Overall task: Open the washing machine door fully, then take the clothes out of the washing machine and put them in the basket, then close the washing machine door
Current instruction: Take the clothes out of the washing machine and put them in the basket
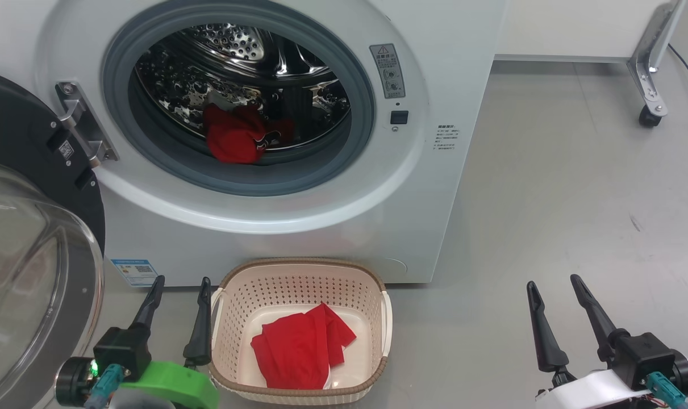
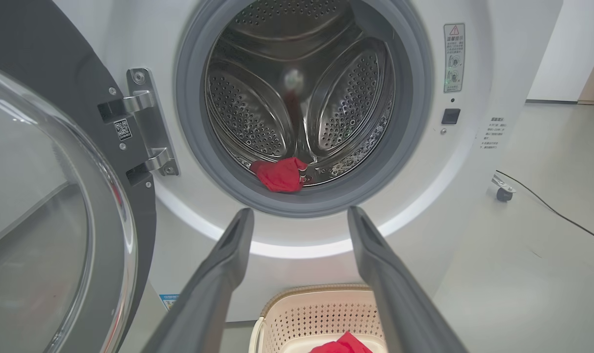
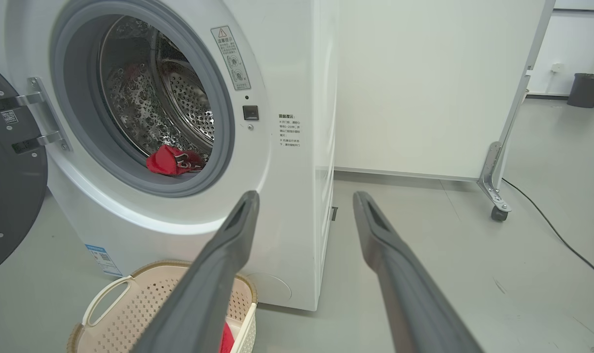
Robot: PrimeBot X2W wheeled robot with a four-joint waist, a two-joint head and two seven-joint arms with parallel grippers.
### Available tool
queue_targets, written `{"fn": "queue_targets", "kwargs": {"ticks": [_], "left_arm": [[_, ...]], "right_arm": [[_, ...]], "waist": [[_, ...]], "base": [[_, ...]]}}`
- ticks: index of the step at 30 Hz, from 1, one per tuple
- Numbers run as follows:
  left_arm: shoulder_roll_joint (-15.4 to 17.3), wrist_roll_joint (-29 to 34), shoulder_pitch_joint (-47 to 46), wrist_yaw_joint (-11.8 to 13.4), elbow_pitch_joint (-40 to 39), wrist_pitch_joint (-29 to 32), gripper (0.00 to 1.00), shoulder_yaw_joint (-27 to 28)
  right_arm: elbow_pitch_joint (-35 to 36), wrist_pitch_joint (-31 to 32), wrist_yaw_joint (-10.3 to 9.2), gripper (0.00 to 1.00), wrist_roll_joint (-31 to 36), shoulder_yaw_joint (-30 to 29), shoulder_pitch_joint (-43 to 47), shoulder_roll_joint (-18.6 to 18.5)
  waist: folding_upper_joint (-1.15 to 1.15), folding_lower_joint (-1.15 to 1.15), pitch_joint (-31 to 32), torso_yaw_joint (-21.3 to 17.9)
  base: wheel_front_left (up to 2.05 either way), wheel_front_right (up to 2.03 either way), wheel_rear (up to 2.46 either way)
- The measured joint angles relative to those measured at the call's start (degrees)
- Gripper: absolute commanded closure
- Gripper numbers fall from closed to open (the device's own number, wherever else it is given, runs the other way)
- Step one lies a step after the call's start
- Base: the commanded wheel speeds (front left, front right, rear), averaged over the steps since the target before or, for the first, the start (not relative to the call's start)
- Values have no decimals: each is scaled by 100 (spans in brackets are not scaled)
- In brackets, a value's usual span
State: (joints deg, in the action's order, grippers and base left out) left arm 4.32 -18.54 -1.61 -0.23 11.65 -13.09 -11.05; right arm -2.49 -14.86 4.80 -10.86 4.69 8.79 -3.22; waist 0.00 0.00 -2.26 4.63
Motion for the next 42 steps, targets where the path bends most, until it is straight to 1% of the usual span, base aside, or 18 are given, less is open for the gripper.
{"fn": "queue_targets", "kwargs": {"ticks": [3,4,6,13,21,24,27,32,42], "left_arm": [[4,0,19,1,-63,47,0,0],[7,0,44,2,-114,52,0,-2],[9,0,65,46,-158,76,0,-4],[19,0,69,47,-270,189,0,-40],[9,-29,-53,19,-107,367,0,-166],[-5,-92,-272,-22,34,499,0,-227],[-20,-148,-515,-120,192,627,0,-258],[-32,-261,-977,-185,550,937,0,-214],[81,-439,-2151,-211,1234,1685,0,-14]], "right_arm": [[8,0,-1,0,0,7,0,0],[21,0,-41,0,1,12,0,1],[35,0,-41,0,0,16,0,1],[78,0,-43,0,0,24,0,3],[179,1,-40,0,0,164,-15,12],[190,16,-36,0,0,219,-76,12],[216,16,-36,0,0,260,-164,14],[242,16,-34,0,-10,316,-253,16],[323,16,-21,0,-75,378,-505,34]], "waist": [[0,0,-12,-7],[0,0,-27,-15],[0,0,-47,-25],[0,0,-114,-58],[0,0,-317,-162],[0,0,-402,-256],[0,0,-490,-382],[0,0,-660,-632],[0,0,-1159,-1107]], "base": [[0,0,0],[0,0,0],[0,0,0],[0,0,0],[0,0,0],[0,0,0],[0,0,0],[0,0,0],[0,0,0]]}}
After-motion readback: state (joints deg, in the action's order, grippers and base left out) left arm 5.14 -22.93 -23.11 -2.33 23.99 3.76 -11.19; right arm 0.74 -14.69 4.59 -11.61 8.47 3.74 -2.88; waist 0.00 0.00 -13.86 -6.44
